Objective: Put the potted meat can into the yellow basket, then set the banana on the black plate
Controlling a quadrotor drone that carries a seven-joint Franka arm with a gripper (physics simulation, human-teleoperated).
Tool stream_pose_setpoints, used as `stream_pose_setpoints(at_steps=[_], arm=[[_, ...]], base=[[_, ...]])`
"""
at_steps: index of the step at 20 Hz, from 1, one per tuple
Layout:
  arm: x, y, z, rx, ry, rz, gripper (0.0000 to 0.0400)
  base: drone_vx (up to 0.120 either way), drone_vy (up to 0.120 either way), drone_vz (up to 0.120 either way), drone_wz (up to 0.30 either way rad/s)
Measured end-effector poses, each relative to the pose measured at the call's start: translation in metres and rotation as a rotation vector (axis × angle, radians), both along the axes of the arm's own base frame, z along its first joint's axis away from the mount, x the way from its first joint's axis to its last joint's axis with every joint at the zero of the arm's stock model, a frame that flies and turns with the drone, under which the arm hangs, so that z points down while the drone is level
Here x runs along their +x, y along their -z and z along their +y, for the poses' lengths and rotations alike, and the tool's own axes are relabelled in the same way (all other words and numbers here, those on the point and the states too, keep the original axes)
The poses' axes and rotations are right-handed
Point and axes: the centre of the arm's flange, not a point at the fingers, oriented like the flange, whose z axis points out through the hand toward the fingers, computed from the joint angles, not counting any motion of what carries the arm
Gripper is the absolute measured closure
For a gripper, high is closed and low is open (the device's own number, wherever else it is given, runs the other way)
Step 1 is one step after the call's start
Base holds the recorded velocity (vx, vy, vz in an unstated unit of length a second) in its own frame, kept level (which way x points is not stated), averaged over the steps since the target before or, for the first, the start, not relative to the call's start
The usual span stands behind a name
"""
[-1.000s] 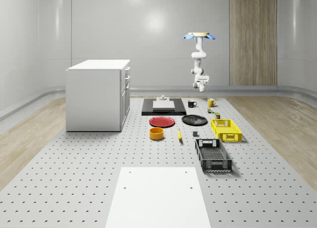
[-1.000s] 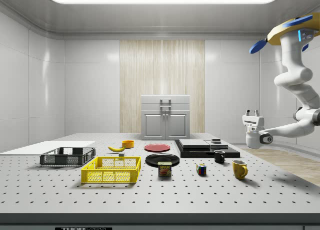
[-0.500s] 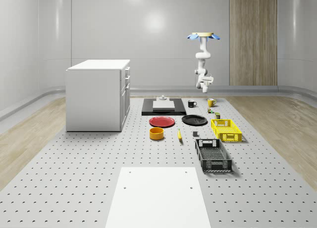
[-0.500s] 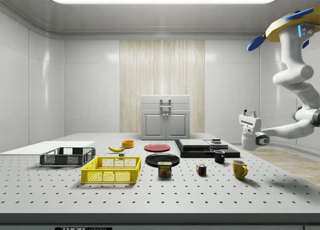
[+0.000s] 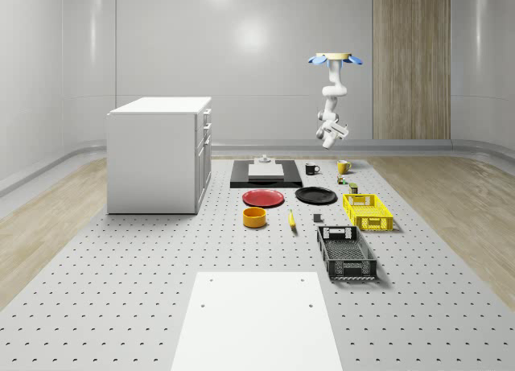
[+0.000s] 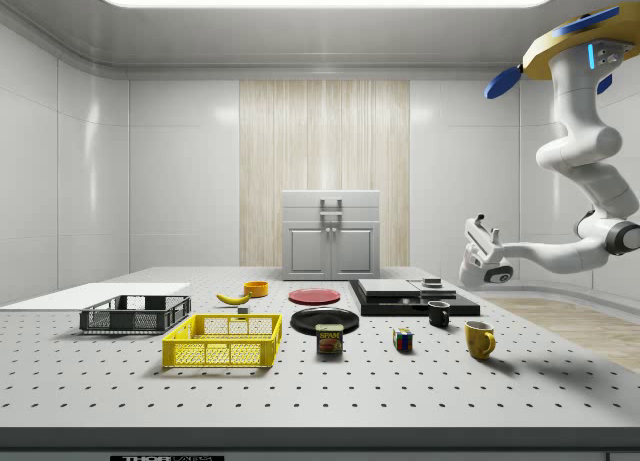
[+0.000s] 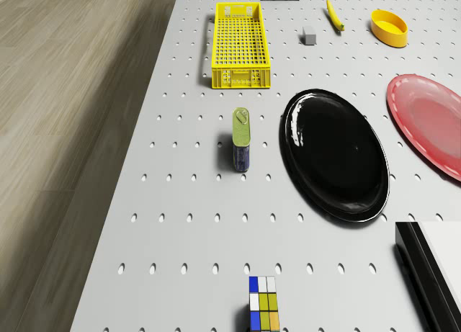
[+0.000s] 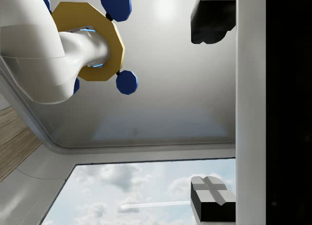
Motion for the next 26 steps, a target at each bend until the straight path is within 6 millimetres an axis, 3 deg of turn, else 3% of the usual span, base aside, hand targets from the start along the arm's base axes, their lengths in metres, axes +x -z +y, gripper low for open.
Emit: stream_pose_setpoints(at_steps=[3,6,10,13,18,26], arm=[[0.001,0.03,0.024,-0.387,0.013,-0.001,0.0],[0.002,0.077,0.036,-0.883,0.03,0.0,0.0],[0.004,0.137,0.016,-1.537,0.055,0.0,0.0],[0.005,0.161,-0.01,-1.894,0.067,0.001,0.0],[0.005,0.174,-0.04,-2.224,0.073,0.003,0.0],[0.005,0.177,-0.057,-2.402,0.073,0.005,0.0]], base=[[0.12,0.0,-0.12,0.0],[0.12,0.0,-0.12,0.0],[0.12,0.0,-0.12,0.0],[0.12,0.0,-0.12,0.0],[0.12,0.0,-0.12,0.0],[0.12,0.0,-0.12,0.0]])
